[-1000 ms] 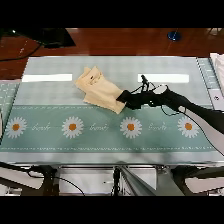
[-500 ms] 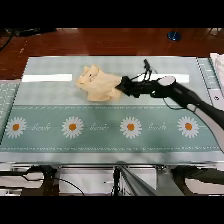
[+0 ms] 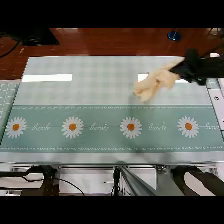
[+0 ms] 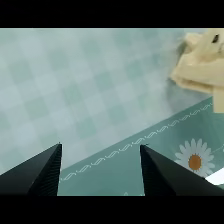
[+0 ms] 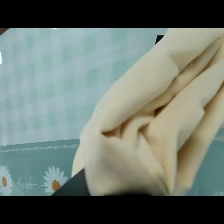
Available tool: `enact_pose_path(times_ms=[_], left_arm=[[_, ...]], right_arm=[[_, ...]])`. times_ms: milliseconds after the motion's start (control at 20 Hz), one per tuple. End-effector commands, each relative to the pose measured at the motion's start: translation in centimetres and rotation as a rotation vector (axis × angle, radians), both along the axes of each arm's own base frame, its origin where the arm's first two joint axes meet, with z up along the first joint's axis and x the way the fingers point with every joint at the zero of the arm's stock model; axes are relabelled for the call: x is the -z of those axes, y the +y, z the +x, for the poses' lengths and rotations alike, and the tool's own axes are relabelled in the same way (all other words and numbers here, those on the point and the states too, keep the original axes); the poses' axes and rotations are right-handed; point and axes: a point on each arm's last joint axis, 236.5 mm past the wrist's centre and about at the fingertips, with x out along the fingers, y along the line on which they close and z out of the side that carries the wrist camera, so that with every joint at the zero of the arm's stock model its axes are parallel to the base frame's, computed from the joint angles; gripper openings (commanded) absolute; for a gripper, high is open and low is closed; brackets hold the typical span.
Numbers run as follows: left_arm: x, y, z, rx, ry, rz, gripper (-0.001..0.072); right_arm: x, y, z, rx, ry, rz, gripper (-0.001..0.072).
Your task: Fold the shirts.
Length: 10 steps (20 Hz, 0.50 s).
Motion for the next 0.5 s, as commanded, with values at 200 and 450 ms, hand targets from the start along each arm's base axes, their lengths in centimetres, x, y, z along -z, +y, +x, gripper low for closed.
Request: enact_pose_path(times_ms=[200,450], left_arm=[[-0.7,-1.8,-1.7,0.057,0.008,-0.011,0.0576],[-1.3,-2.1,-2.0,0.066,-0.002,-0.025,0.0576]], right_arm=[[1.3,-13.3,-14.1,0.274,0.376,-0.166,0.0015],[1.2,-19.5,-18.2,0.545,0.428,-0.220,0.0015]])
